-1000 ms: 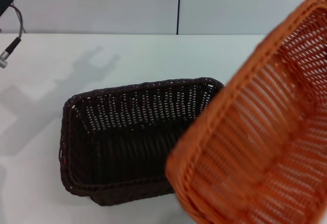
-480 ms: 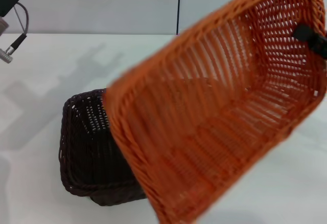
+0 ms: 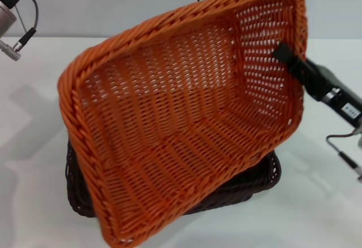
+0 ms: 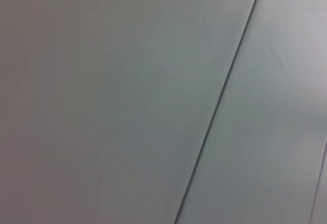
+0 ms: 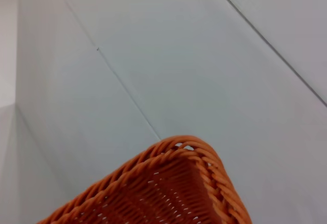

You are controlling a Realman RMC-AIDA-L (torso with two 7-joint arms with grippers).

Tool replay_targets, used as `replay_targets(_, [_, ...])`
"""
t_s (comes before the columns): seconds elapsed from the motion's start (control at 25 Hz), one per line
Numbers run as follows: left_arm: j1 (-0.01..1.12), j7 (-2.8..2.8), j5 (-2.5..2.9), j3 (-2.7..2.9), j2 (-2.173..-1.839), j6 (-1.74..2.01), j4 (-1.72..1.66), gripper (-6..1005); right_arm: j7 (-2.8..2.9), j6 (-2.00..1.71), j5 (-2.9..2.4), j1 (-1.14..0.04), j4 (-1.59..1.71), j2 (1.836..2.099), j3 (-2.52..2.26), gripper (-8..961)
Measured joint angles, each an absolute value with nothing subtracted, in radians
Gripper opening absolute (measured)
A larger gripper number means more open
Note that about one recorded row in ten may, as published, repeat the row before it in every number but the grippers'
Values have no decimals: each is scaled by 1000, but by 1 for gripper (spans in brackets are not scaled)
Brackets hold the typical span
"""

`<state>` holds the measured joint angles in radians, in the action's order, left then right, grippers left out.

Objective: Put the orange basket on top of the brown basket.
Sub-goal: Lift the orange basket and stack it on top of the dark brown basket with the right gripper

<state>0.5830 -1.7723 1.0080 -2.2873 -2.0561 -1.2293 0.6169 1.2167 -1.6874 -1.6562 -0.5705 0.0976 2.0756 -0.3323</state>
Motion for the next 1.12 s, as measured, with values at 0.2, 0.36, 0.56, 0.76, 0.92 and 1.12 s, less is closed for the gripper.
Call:
replay_targets(0.2, [592, -1770, 1008, -2287, -2057, -1224, 610, 771, 1102, -1658, -1655, -555, -39, 2079, -281, 147])
replay_targets(0.36, [611, -1771, 1008, -2286, -2057, -1210, 592, 772, 1089, -1628, -1656, -534, -65, 2081, -276, 158])
replay_targets(0.56, [617, -1777, 1008, -2288, -2056, -1181, 590, 772, 1092, -1607, -1668, -525, -66, 2078, -286, 187])
replay_targets(0.76, [618, -1778, 1008, -2309, -2055, -1164, 596, 772, 1127, -1589, -1683, -524, -55, 2073, -287, 215])
replay_targets(0.92, [618, -1784, 1008, -2324, -2055, -1156, 595, 772, 1175, -1591, -1696, -512, -15, 2072, -285, 238])
replay_targets(1.12, [625, -1815, 1006, -2369, -2057, -1150, 587, 772, 1201, -1620, -1694, -491, 68, 2071, -282, 346])
